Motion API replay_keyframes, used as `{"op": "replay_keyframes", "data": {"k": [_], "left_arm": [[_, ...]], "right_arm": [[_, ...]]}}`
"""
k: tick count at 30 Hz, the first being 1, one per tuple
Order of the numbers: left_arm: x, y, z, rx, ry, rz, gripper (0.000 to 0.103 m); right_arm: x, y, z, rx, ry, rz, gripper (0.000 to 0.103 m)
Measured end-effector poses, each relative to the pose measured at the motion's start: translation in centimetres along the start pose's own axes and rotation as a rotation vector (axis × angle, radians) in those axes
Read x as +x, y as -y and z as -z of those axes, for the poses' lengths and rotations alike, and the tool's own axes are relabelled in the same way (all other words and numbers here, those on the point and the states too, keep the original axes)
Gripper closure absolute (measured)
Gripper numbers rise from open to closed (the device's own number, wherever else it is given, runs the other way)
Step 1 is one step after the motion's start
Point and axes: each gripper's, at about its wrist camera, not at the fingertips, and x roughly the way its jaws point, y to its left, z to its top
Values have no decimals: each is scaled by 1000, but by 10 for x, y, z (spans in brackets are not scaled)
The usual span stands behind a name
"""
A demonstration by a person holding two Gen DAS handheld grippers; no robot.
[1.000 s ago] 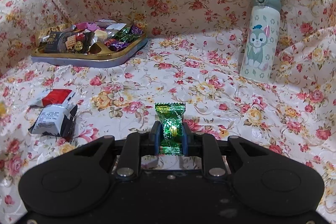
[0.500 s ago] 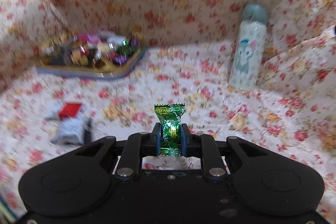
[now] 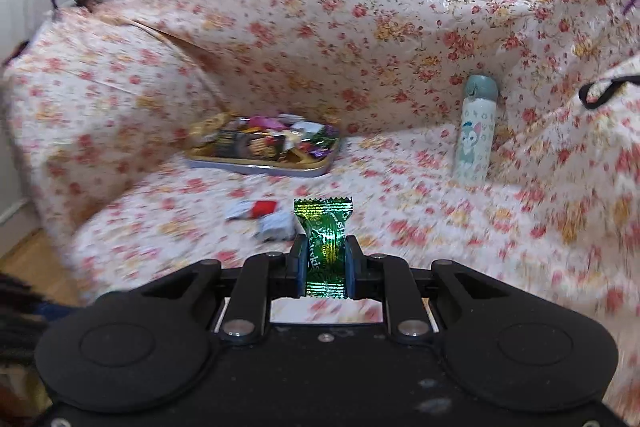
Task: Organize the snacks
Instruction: 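Carry both held candies over the second gold tray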
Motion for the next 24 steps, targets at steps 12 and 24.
{"op": "replay_keyframes", "data": {"k": [12, 24], "left_arm": [[21, 22, 26, 32, -101, 41, 75], [46, 20, 26, -1, -144, -23, 74]], "right_arm": [[-55, -26, 75, -20, -149, -19, 84], [-51, -38, 107, 5, -322, 0, 83]]}}
